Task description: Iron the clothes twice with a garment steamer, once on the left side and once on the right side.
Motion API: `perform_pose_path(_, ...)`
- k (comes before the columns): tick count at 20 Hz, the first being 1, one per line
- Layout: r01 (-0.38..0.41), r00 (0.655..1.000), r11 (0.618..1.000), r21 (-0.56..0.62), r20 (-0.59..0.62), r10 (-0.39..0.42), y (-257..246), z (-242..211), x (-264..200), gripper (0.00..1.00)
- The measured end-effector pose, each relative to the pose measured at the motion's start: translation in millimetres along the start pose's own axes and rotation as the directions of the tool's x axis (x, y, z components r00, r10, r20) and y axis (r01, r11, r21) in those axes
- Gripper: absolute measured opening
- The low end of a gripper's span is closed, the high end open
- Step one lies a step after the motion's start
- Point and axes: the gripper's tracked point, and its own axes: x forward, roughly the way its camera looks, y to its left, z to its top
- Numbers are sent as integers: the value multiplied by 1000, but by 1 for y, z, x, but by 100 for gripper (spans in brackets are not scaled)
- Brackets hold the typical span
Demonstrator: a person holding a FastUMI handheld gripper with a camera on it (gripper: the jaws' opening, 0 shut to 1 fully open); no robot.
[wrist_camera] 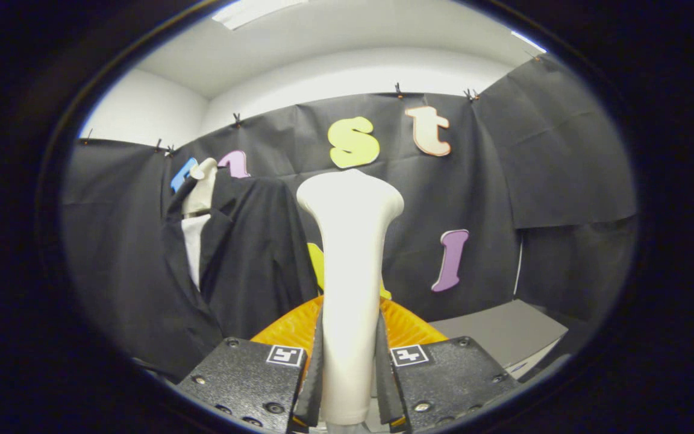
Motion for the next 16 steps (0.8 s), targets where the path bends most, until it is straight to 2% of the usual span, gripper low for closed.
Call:
perform_pose_path(2,-42,999,999,-12,20,42,31,11,2,39)
perform_pose_path(7,-92,996,995,-36,15,93,86,20,26,39)
perform_pose_path(16,-110,994,992,-53,-8,110,154,0,69,39)
